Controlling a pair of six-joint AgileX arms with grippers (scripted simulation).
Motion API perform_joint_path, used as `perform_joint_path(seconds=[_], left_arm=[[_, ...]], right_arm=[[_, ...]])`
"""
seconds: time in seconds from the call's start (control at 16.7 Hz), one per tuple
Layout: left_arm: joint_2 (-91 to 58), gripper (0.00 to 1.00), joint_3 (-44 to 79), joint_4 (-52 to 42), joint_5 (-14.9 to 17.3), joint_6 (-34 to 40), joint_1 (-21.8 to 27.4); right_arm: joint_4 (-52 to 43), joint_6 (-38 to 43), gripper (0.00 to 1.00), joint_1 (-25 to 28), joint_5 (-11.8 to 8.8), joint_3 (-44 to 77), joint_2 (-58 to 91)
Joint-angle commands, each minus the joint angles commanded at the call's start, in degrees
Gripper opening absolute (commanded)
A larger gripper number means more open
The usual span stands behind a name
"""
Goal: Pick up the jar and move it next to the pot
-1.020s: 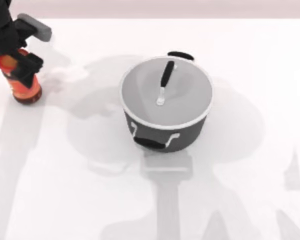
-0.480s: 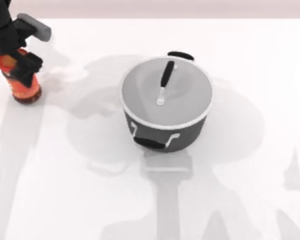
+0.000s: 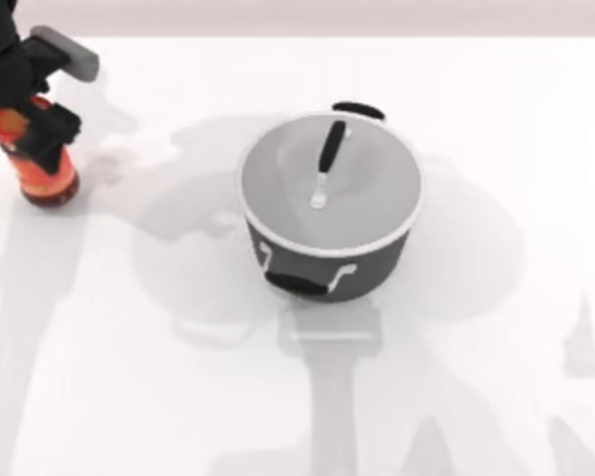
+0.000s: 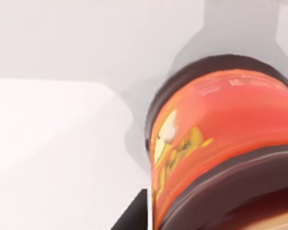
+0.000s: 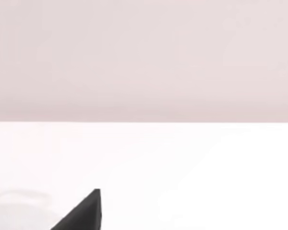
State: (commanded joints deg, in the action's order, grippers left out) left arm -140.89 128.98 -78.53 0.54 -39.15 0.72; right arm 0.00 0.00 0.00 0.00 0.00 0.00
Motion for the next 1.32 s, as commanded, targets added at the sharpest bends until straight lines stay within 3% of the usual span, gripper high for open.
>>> perform_joint_path(seconds=[0.48, 0.96, 1.14, 1.32], left_arm=[[23.01, 0.0, -18.56, -3.37, -0.19, 0.03, -1.13], [25.21, 0.0, -20.91, -3.95, -0.23, 0.67, -0.72], [23.63, 0.0, -20.59, -3.68, -0.32, 6.09, 1.25], [21.57, 0.0, -19.67, -2.69, -0.45, 16.74, 4.53]], right_arm=[[0.0, 0.0, 1.0, 0.0, 0.0, 0.0, 0.0], [0.0, 0.0, 1.0, 0.0, 0.0, 0.0, 0.0], [0.0, 0.0, 1.0, 0.0, 0.0, 0.0, 0.0], [0.0, 0.0, 1.0, 0.0, 0.0, 0.0, 0.0]])
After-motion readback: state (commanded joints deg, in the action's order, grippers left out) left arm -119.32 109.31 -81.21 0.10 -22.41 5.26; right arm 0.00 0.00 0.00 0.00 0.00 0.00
